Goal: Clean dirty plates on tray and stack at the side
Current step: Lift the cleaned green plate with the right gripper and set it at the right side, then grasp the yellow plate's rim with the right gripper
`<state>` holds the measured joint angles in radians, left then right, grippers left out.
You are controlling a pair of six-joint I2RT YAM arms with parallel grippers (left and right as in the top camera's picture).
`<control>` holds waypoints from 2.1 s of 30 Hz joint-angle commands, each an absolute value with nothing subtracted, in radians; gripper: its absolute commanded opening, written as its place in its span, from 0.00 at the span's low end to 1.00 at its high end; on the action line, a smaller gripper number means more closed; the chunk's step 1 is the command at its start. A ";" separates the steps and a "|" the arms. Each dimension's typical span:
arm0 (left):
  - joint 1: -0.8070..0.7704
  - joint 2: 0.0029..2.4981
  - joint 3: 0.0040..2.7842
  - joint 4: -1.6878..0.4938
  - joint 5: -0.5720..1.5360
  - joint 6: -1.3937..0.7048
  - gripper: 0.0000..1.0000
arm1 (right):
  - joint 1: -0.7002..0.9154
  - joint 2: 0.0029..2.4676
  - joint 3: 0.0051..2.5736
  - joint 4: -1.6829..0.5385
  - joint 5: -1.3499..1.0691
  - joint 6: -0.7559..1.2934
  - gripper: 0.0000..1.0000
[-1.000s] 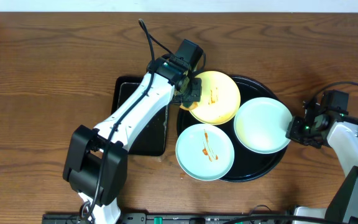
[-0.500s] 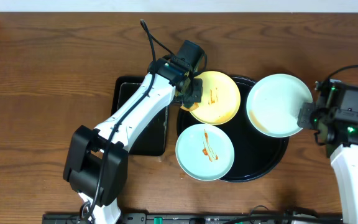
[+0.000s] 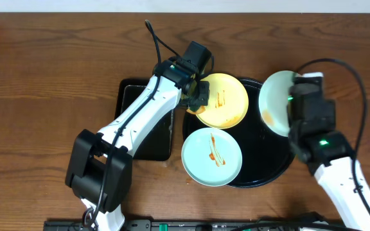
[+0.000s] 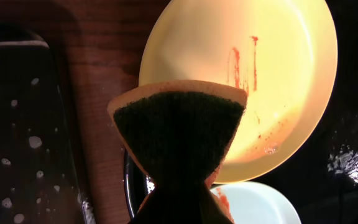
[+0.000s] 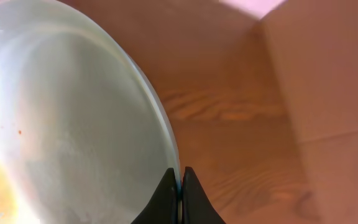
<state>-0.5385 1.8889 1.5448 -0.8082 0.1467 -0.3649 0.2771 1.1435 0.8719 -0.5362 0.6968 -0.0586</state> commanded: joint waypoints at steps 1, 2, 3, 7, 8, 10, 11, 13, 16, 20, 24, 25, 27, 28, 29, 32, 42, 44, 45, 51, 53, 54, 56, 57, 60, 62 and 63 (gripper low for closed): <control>-0.538 1.882 1.544 -0.811 0.134 -0.352 0.07 | 0.389 1.132 0.884 -0.490 0.962 -0.159 0.01; -0.538 1.882 1.544 -0.811 0.134 -0.352 0.07 | 0.409 1.132 0.884 -0.477 0.978 -0.178 0.01; -0.538 1.882 1.544 -0.811 0.134 -0.352 0.08 | 0.435 1.132 0.884 -0.456 0.998 -0.204 0.01; -0.538 1.882 1.544 -0.811 0.134 -0.352 0.07 | 0.463 1.132 0.884 -0.421 1.025 -0.218 0.01; -0.538 1.882 1.544 -0.811 0.134 -0.352 0.07 | 0.463 1.132 0.884 -0.419 1.024 -0.218 0.01; -0.538 1.882 1.544 -0.811 0.134 -0.352 0.07 | 0.463 1.132 0.884 -0.418 1.024 -0.218 0.01; -0.538 1.882 1.544 -0.811 0.134 -0.352 0.07 | 0.463 1.132 0.884 -0.418 1.024 -0.217 0.01; -0.538 1.882 1.544 -0.811 0.134 -0.352 0.07 | 0.462 1.132 0.884 -0.418 1.024 -0.213 0.01; -0.538 1.882 1.544 -0.811 0.134 -0.352 0.08 | 0.455 1.132 0.884 -0.418 1.022 -0.198 0.01; -0.538 1.882 1.544 -0.811 0.134 -0.352 0.08 | 0.443 1.132 0.884 -0.419 1.019 -0.168 0.01; -0.538 1.882 1.544 -0.811 0.134 -0.352 0.07 | 0.391 1.132 0.884 -0.454 0.955 -0.035 0.01; -0.538 1.882 1.544 -0.811 0.134 -0.352 0.07 | 0.365 1.134 0.884 -0.465 0.897 -0.002 0.01; -0.538 1.882 1.544 -0.811 0.134 -0.352 0.07 | 0.300 1.143 0.884 -0.476 0.786 0.053 0.01; -0.538 1.882 1.544 -0.811 0.134 -0.352 0.07 | 0.255 1.153 0.884 -0.476 0.727 0.081 0.01; -0.538 1.882 1.544 -0.811 0.134 -0.352 0.08 | 0.213 1.164 0.884 -0.474 0.679 0.102 0.01; -0.538 1.882 1.544 -0.811 0.134 -0.352 0.07 | 0.082 1.204 0.884 -0.463 0.582 0.153 0.01; -0.538 1.882 1.544 -0.811 0.134 -0.352 0.07 | -0.337 1.409 0.884 -0.326 0.274 0.194 0.01; -0.538 1.882 1.544 -0.811 0.134 -0.352 0.08 | -0.397 1.459 0.884 -0.289 0.199 0.195 0.01; -0.538 1.882 1.544 -0.811 0.134 -0.352 0.08 | -0.419 1.480 0.884 -0.273 0.171 0.195 0.01; -0.538 1.882 1.544 -0.811 0.134 -0.352 0.08 | -0.506 1.568 0.884 -0.184 0.085 0.198 0.01; -0.538 1.882 1.544 -0.811 0.134 -0.352 0.07 | -0.517 1.578 0.884 -0.183 0.085 0.197 0.01; -0.538 1.882 1.544 -0.811 0.134 -0.352 0.07 | -0.519 1.582 0.884 -0.186 0.085 0.197 0.01; -0.538 1.882 1.544 -0.811 0.134 -0.352 0.08 | -0.520 1.583 0.884 -0.198 0.080 0.197 0.06; -0.538 1.882 1.544 -0.811 0.134 -0.352 0.08 | -0.519 1.582 0.884 -0.201 0.067 0.197 0.13; -0.538 1.882 1.545 -0.811 0.134 -0.352 0.07 | -0.516 1.573 0.884 -0.221 0.031 0.193 0.29; -0.538 1.882 1.544 -0.811 0.134 -0.352 0.08 | -0.514 1.559 0.884 -0.233 -0.018 0.194 0.32; -0.538 1.882 1.544 -0.811 0.134 -0.352 0.08 | -0.511 1.549 0.884 -0.236 -0.059 0.193 0.32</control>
